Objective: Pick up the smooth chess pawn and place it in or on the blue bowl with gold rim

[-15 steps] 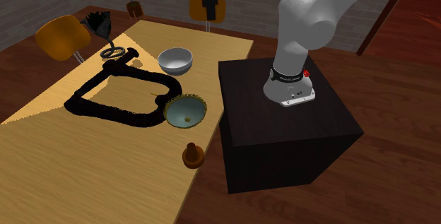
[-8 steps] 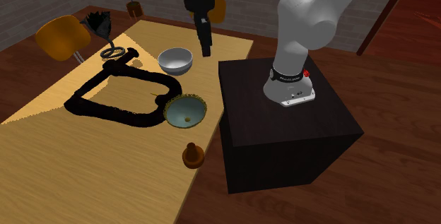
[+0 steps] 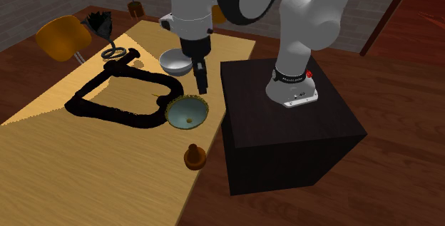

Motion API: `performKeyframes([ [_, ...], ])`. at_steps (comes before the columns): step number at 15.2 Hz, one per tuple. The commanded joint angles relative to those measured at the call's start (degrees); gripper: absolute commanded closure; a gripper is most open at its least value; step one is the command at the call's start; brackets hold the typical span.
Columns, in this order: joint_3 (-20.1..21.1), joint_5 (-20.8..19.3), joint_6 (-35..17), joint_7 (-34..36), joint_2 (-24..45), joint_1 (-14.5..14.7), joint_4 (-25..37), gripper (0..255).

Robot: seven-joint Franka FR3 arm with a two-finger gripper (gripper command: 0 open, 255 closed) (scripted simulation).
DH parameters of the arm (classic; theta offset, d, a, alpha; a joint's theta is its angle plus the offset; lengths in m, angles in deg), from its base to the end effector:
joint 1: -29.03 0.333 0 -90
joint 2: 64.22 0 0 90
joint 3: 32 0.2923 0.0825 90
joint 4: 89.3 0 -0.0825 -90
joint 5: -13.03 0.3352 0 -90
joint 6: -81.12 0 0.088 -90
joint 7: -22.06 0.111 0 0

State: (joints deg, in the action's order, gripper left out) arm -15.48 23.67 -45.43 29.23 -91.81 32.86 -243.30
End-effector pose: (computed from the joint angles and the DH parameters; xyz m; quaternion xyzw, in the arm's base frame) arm 0.3238 0.1226 0.3802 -0.9990 -0.0432 0.0053 0.0072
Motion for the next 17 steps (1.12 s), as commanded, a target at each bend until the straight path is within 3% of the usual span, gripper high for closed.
performKeyframes([
  [1, 1.9, 0.1, -4.8, 1.8, 4.1, 0.2, -0.3, 0],
  [5, 5.7, -2.0, -13.8, 6.3, 13.6, -0.3, 0.5, 0],
  [8, 8.3, -6.2, -19.9, 11.3, 21.5, -1.2, 2.1, 0],
  [12, 9.3, -16.9, -26.6, 21.4, 32.8, -1.4, 5.7, 0],
  [15, 6.5, -26.3, -30.0, 29.8, 41.1, 1.5, 9.5, 0],
  [17, 5.1, -28.1, -31.0, 31.3, 42.9, 2.8, 10.2, 0],
])
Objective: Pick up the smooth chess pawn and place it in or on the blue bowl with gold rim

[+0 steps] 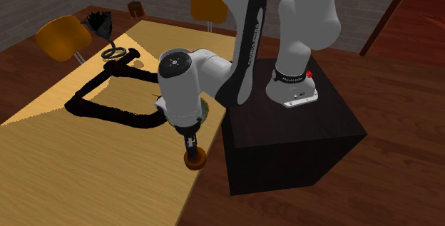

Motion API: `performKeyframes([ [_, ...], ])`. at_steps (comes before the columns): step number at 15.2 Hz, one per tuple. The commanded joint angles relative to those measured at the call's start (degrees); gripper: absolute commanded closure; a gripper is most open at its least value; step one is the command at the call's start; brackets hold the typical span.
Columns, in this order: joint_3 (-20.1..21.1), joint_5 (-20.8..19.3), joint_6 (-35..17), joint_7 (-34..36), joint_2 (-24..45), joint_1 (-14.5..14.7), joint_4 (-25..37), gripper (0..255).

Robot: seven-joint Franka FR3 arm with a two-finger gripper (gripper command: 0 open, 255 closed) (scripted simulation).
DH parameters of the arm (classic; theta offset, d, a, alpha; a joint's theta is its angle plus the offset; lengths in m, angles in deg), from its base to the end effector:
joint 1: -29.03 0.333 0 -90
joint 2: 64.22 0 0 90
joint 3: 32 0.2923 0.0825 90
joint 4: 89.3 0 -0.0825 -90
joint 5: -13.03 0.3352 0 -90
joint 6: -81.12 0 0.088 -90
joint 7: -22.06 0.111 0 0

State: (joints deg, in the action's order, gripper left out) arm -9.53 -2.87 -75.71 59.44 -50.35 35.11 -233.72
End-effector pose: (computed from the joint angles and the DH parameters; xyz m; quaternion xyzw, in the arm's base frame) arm 0.3758 0.2237 0.2115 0.9989 0.0455 0.0063 0.0060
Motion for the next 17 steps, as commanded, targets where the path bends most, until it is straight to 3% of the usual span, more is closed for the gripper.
performKeyframes([
  [1, -1.5, -2.5, -1.4, 1.8, 2.3, 1.0, 0.8, 0],
  [6, -5.4, -7.3, -5.0, 5.4, 7.3, 3.8, 2.0, 0],
  [14, -5.4, -7.3, -5.0, 5.3, 7.3, 3.9, 2.0, 0],
  [15, -5.4, -7.3, -5.0, 5.3, 7.3, 3.9, 2.0, 255],
  [17, -5.4, -7.3, -5.0, 5.3, 7.3, 3.9, 2.0, 255],
])
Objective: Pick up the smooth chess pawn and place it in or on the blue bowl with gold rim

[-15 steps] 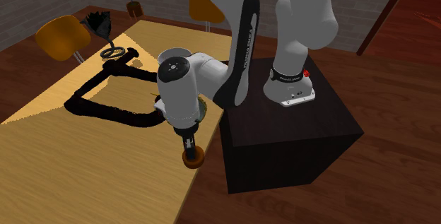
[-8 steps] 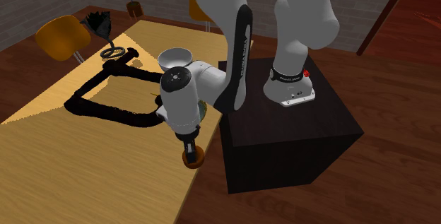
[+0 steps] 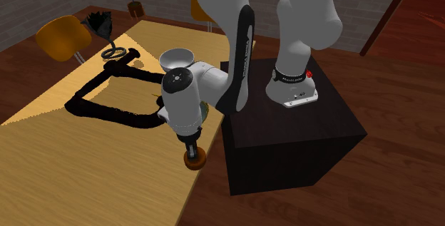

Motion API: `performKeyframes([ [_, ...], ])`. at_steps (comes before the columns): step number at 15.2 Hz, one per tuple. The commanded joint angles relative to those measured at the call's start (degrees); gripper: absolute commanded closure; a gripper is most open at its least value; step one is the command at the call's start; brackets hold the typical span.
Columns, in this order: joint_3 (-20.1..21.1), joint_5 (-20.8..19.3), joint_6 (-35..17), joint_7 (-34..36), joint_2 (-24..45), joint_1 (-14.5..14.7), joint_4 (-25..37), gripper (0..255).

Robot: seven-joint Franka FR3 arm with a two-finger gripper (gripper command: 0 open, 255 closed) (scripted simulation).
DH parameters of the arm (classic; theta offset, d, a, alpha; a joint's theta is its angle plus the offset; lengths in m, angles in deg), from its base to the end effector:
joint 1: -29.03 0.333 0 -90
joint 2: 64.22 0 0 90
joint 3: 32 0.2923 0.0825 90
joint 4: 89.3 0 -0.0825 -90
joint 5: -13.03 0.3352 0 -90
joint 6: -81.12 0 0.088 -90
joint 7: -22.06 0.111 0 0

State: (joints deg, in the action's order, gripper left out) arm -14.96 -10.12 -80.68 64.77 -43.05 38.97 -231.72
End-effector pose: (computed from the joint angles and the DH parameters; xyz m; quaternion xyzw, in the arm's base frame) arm 0.3795 0.2247 0.1722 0.9989 0.0457 0.0069 0.0063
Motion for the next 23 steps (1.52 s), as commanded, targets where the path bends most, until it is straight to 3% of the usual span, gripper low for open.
performKeyframes([
  [1, 0.0, 0.0, 0.0, 0.0, 0.0, 0.0, 0.0, 255],
  [7, 0.0, 0.0, 0.0, 0.0, 0.0, 0.0, 0.0, 255],
  [16, 6.1, 7.9, 5.9, -6.0, -8.0, -4.5, -1.7, 255],
  [23, 9.2, 14.7, 10.9, -10.9, -14.2, -6.4, -2.1, 255],
])
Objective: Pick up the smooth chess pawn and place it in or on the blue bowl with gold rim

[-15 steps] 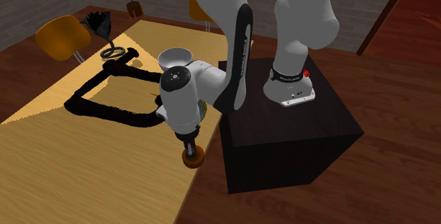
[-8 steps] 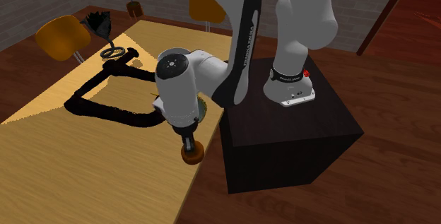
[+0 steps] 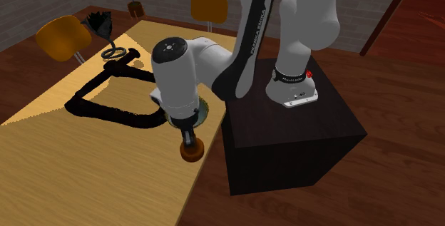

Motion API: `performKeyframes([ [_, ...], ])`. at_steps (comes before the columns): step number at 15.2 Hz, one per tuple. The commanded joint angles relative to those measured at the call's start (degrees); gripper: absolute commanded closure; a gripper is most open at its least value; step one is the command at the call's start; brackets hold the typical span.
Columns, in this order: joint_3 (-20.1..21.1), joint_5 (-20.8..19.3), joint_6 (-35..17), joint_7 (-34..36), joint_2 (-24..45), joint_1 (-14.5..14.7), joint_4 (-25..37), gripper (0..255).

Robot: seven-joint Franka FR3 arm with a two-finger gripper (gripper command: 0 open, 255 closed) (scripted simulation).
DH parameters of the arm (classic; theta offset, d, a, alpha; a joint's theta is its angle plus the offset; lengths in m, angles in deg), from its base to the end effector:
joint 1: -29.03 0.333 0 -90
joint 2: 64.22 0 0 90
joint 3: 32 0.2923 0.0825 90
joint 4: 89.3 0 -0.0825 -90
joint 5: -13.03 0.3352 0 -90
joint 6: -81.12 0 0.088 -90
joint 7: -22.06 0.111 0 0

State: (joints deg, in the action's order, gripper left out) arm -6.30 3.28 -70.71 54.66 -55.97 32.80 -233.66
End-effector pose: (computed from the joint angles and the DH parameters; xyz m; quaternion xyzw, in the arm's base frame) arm 0.3779 0.2227 0.2450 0.9989 0.0456 0.0069 0.0065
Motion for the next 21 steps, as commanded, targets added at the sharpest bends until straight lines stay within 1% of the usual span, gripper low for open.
performKeyframes([
  [1, 0.8, 2.2, 1.7, -1.5, -2.1, -0.4, -0.2, 255],
  [9, 1.9, 8.4, 8.1, -6.0, -8.7, -0.6, 0.5, 255],
  [16, 1.7, 12.0, 14.0, -8.8, -13.8, -0.3, 1.9, 255],
  [17, 1.7, 12.1, 14.2, -8.8, -13.9, -0.3, 2.0, 255],
  [21, -2.2, 14.1, 15.4, -16.4, -18.3, -2.4, -0.9, 255],
])
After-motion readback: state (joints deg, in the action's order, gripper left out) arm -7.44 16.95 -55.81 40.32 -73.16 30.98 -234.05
